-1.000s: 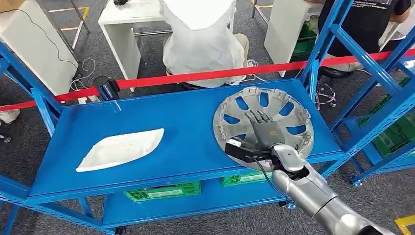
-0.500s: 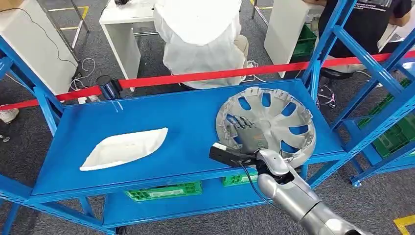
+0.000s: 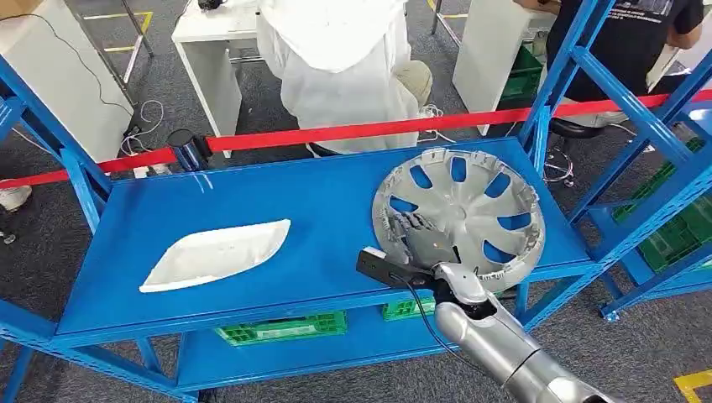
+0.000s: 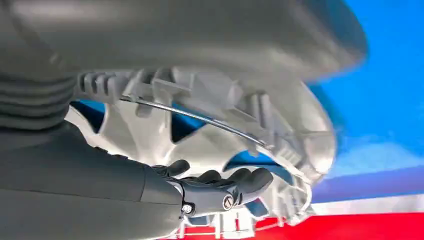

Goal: Take the parts from the cabinet and place them on the table.

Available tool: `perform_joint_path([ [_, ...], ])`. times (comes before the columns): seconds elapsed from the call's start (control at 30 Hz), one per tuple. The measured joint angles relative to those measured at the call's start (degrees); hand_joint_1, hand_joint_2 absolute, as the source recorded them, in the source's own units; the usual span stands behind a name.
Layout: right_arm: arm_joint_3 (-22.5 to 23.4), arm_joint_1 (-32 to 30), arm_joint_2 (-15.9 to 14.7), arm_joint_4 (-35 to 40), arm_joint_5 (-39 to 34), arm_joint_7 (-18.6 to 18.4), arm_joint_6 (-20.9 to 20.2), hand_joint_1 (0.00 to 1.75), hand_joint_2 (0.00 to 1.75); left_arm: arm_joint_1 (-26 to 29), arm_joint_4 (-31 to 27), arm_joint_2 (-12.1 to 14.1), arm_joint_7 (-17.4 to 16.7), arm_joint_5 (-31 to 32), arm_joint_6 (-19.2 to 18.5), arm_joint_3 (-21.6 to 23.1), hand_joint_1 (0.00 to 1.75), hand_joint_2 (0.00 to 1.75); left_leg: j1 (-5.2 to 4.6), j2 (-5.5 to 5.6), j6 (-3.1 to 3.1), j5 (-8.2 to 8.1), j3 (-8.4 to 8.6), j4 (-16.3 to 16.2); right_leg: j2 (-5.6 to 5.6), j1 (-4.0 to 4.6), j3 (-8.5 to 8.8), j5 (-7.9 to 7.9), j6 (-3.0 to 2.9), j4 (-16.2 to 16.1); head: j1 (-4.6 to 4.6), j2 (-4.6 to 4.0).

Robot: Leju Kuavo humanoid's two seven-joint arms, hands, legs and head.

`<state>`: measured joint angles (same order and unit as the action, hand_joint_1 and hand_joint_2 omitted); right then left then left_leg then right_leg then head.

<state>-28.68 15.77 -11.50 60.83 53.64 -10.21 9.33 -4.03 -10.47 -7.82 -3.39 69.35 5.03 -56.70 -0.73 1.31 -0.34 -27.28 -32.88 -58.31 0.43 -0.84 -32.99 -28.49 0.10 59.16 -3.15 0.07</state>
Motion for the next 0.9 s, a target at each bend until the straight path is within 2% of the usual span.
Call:
perform_joint_path([
  [0.3,0.1,-3.6,-0.9,3.2,2.9,-3.4,0.0,0.0,1.75,0.0,0.0,0.0,0.9,0.0,0.3,-0.5,0.0,0.0,0.01,-0.02,0.15,-0.1,0.23,0.0,0.01,0.03,0.35,0.0,0.04,-0.2,0.0,-0.02],
  [0.73,1.0,-6.5,-1.3,8.7,3.3,-4.5,-0.1,0.0,1.75,0.0,0.0,0.0,1.0,0.1,0.3,-0.8,0.0,0.0,0.0,-0.06,0.25,-0.18,0.28,0.0,0.02,0.02,0.42,-0.04,0.1,-0.3,0.0,0.0],
  [0.77,1.0,-6.7,-1.3,9.0,3.3,-4.6,-0.2,1.62,1.75,0.0,0.0,0.0,1.0,0.1,0.3,-0.8,0.0,0.0,0.0,-0.06,0.25,-0.18,0.28,0.0,0.02,0.01,0.42,-0.04,0.1,-0.3,0.0,0.0],
  [0.8,1.1,-6.8,-1.3,9.3,3.2,-4.8,-0.3,1.75,1.75,0.0,0.0,0.0,1.0,0.1,0.3,-0.8,0.0,0.0,0.0,-0.06,0.25,-0.18,0.3,0.0,0.02,0.02,0.44,-0.04,0.1,-0.3,0.0,0.0],
  [0.9,1.5,-7.6,-1.3,10.1,2.8,-5.3,-1.1,1.75,1.75,0.0,0.0,0.0,0.9,0.3,0.3,-0.8,0.0,0.0,0.0,-0.05,0.26,-0.18,0.32,0.0,0.02,0.02,0.47,-0.04,0.1,-0.3,-0.02,0.0],
])
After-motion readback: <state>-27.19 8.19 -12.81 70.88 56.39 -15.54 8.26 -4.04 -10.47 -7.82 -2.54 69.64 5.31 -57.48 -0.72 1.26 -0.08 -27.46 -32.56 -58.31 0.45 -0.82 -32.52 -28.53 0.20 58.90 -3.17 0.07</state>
